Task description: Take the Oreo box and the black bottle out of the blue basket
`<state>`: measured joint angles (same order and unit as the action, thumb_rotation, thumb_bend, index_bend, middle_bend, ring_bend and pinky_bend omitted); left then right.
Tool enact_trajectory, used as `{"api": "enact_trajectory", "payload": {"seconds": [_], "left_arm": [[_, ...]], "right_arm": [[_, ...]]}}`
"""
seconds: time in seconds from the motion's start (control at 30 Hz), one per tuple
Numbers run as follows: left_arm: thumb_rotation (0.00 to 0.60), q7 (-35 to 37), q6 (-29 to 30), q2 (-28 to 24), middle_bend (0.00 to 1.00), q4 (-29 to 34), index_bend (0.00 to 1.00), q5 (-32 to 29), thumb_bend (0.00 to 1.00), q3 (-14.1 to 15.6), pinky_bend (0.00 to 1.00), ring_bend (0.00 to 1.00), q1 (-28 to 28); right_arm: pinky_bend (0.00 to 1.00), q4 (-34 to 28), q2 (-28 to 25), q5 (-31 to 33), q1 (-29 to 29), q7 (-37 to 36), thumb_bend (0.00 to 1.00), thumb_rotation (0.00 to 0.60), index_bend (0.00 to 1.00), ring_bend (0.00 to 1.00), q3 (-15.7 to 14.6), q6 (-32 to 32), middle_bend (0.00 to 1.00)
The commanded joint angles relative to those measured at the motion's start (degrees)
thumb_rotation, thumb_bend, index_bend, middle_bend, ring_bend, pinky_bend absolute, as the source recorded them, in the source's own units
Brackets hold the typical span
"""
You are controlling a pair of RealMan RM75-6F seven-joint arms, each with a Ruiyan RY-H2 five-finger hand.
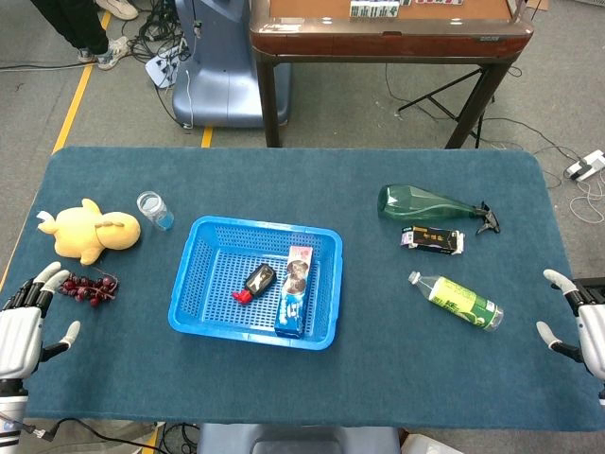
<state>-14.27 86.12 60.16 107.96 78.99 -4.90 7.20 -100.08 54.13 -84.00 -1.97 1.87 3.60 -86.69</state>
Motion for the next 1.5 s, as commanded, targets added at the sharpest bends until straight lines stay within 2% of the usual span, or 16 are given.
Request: {"api": "enact_trajectory", "payload": {"seconds": [0.03,0.4,0.47,0.57,0.63,0.7,0.73,0.9,1.0,1.1,1.3,1.5], "left_arm": [[0.6,0.1,0.1,-0.2,0.1,0.0,0.19,-0.3,0.33,-0.4,0.26,0.14,0.0],[0.6,0.3,0.0,-0.8,0.1,0.5,0.19,-0.6,0.33,-0.3,0.26,0.14,-0.4],[0.6,0.3,0.1,-0.9,0.1,0.6,0.19,-0.6,0.33,-0.4,0.26,0.14,-0.4],[0.6,0.4,0.3,-1.0,0.1,0.6,0.19,-0.5,0.33,-0.4,0.26,0.14,-0.6],[0.6,0.5,0.4,-1.0,0.1,0.6,0.19,-0.5,0.33,-0.4,0.26,0.14,-0.7],[0.6,0.6,0.3,-1.1,0.1,0.6,0.19,-0.6,0.33,-0.3,0.26,0.14,-0.8],[0.6,0.6,0.2,-1.2,0.1,0.6,0.19,-0.7,0.33,-0.3,0.26,0.14,-0.8],[0.6,0.9,0.2,-1.5,0.1,0.6,0.18,-0.5,0.33,-0.3,0.26,0.14,-0.9],[0.6,1.1,0.4,-1.7,0.1,0.7,0.18,-0.2,0.33,-0.3,0.26,0.14,-1.0],[0.6,1.2,0.7,-1.8,0.1,0.9,0.19,0.0,0.33,-0.2,0.26,0.14,-1.2],[0.6,1.3,1.4,-2.2,0.1,1.4,0.19,0.6,0.33,0.1,0.26,0.14,-1.9],[0.6,1.1,2.1,-2.8,0.1,2.0,0.19,1.3,0.33,0.3,0.26,0.14,-2.4]], "right_arm": [[0.56,0.2,-0.1,-0.7,0.0,-0.4,0.23,0.6,0.2,0.36,0.1,-0.3,0.31],[0.56,0.7,-0.8,-4.1,-2.3,-1.3,0.24,0.6,0.2,0.36,0.0,2.0,0.31],[0.52,0.4,-1.3,-5.1,-3.3,-1.3,0.23,0.6,0.2,0.36,0.0,3.1,0.31],[0.31,-0.6,-3.1,-6.9,-5.2,-1.2,0.24,0.6,0.2,0.26,-0.7,6.3,0.28],[0.13,-1.6,-4.4,-7.6,-6.7,-0.6,0.22,0.6,0.14,0.11,-0.9,8.9,0.15],[0.03,-2.3,-5.0,-8.0,-8.2,-0.3,0.18,0.6,0.04,0.02,-0.7,10.8,0.03],[0.01,-2.3,-4.8,-8.3,-8.8,-0.3,0.17,0.6,0.02,0.0,-0.5,11.2,0.01],[0.0,-2.5,-4.0,-9.9,-13.2,-1.2,0.16,0.6,0.0,0.0,0.9,14.7,0.01],[0.01,-2.7,-3.3,-11.2,-17.0,-2.1,0.16,0.6,0.0,0.0,2.1,18.1,0.07],[0.06,-2.8,-2.4,-12.4,-22.0,-4.2,0.16,0.6,0.01,0.01,3.4,23.0,0.12],[0.14,-0.8,1.6,-13.2,-33.1,-8.4,0.16,0.6,0.12,0.07,5.3,34.9,0.19],[0.14,2.3,7.2,-13.2,-41.4,-10.1,0.17,0.6,0.18,0.08,6.4,42.2,0.2]]}}
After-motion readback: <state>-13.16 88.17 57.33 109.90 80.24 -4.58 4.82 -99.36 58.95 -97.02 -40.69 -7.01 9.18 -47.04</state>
